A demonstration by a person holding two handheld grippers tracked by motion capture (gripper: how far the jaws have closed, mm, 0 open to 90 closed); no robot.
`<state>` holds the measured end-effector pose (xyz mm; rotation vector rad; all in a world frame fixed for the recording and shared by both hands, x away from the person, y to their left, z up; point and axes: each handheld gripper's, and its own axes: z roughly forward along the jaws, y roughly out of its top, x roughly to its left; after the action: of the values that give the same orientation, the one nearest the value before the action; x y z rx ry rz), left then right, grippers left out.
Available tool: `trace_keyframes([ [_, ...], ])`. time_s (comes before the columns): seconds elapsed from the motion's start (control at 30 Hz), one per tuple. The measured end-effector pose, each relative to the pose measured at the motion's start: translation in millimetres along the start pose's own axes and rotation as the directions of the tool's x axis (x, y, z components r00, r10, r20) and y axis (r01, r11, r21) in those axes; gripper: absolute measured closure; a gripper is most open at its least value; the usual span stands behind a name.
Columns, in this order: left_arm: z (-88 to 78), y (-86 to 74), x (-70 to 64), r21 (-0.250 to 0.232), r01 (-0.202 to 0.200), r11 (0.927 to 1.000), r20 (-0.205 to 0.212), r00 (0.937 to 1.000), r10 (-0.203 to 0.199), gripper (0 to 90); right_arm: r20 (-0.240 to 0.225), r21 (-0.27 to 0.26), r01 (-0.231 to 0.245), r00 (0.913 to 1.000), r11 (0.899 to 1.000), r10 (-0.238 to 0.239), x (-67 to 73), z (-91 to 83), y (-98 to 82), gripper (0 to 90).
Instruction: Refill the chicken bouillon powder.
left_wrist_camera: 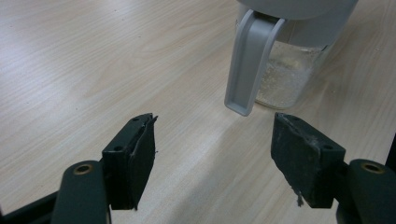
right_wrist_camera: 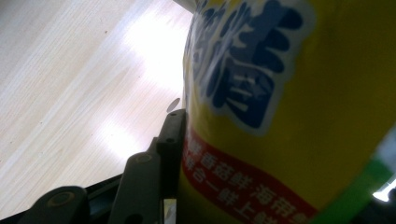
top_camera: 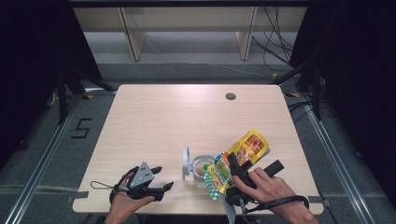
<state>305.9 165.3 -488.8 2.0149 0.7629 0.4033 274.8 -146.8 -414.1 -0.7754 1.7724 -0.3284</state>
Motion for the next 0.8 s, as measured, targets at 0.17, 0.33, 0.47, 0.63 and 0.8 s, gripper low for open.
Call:
trace_keyframes([
  [0.17,-0.1,0.1,0.3,0.000,-0.004,1.0000,-0.001,1.0000,0.004,30.4,-0.002,-0.002,-0.028,0.9996,1.000,0.028,0.6,1.0,-0.4,60.5],
  [0.33,-0.1,0.1,-0.3,0.003,-0.007,1.0000,-0.010,0.9999,0.007,30.4,-0.017,0.001,0.007,0.9998,1.000,-0.007,-2.1,-0.3,-2.2,60.6],
  [0.47,-0.1,0.1,-0.2,0.001,-0.005,1.0000,-0.005,1.0000,0.005,30.4,-0.026,0.001,0.026,0.9993,1.000,-0.026,-3.4,-0.7,-2.9,60.6],
  [0.63,-0.1,0.2,-0.2,0.000,-0.002,1.0000,-0.001,1.0000,0.002,30.4,-0.026,-0.003,0.033,0.9991,0.999,-0.033,-4.3,-0.9,-2.6,60.6],
  [0.8,0.3,0.2,-0.4,-0.003,0.002,1.0000,-0.001,1.0000,-0.002,30.4,-0.020,-0.010,0.075,0.9970,0.997,-0.075,-7.4,0.2,-3.0,60.6],
])
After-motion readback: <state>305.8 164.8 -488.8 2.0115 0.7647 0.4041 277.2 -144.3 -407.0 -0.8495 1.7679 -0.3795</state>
